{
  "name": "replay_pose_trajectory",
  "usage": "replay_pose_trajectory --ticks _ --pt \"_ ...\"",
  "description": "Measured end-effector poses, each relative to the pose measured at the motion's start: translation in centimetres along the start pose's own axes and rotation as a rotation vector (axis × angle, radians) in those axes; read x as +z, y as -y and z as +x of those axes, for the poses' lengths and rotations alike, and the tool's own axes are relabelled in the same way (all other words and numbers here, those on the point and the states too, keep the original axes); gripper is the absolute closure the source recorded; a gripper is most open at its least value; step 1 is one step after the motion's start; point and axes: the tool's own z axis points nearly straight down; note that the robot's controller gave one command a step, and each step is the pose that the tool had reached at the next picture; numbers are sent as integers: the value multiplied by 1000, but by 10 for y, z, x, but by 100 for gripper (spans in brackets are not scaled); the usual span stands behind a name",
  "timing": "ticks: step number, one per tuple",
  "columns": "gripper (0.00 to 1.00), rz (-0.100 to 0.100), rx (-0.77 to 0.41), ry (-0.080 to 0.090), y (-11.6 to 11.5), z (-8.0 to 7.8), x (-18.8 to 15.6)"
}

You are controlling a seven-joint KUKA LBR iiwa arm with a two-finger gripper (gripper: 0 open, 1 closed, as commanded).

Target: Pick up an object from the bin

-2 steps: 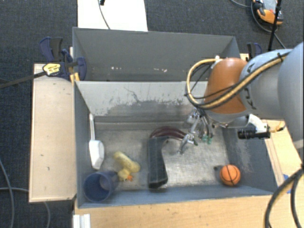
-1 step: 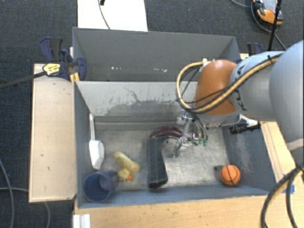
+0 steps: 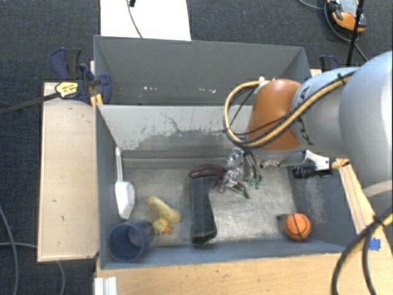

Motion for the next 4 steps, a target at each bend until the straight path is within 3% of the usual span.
replay_pose_trajectory --ticks 3,4 --pt "100 1 -1 -6 0 1 -7" --pt "100 3 -2 -10 1 2 -27"
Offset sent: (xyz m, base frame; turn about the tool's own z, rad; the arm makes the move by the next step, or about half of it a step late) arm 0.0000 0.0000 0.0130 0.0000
